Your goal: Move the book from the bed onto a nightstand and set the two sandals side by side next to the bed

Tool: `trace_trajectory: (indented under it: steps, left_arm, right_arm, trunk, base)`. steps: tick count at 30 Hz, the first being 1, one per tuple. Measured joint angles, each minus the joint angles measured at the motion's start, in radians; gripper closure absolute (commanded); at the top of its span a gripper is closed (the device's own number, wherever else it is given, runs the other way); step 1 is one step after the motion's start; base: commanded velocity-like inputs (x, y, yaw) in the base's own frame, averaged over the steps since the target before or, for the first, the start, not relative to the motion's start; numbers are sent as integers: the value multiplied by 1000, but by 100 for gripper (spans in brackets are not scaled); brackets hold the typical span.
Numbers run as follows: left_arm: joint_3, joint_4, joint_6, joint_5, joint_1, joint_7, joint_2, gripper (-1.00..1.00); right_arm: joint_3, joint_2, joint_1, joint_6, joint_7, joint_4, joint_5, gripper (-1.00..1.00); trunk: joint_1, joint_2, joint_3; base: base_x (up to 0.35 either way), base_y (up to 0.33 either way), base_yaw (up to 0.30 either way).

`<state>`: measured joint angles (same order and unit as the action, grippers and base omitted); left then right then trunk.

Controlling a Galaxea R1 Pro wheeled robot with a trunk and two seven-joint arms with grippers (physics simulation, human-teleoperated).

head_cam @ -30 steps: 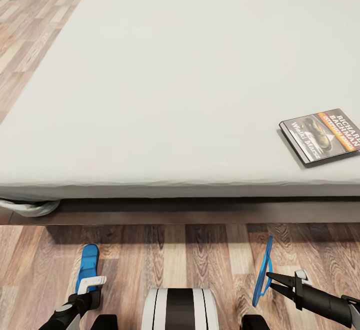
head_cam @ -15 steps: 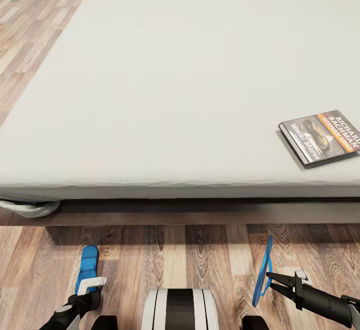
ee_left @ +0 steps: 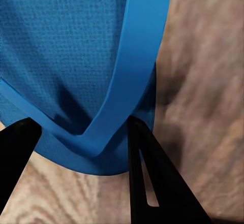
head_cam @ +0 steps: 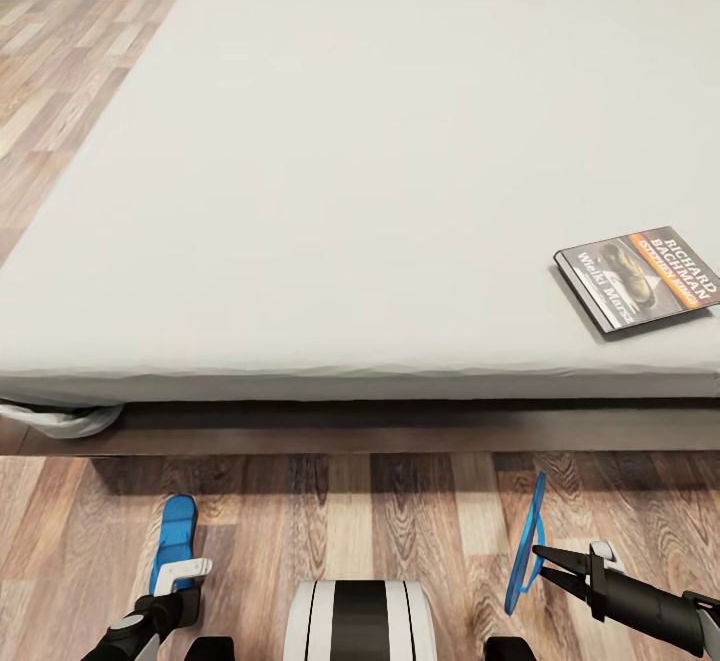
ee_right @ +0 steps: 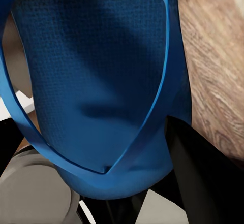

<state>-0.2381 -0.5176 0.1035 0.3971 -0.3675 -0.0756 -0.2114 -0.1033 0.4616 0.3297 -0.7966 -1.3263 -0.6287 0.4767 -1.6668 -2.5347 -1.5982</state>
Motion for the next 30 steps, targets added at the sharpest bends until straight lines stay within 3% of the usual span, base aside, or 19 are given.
trace_trajectory:
  steps: [30]
  left_arm:
    - [2,5,0,-3,1,0,0,100]
  right_arm:
    - [-1,0,0,0,0,0,0,100]
  trunk:
    - [1,1,15]
  base:
    - [0,0,0]
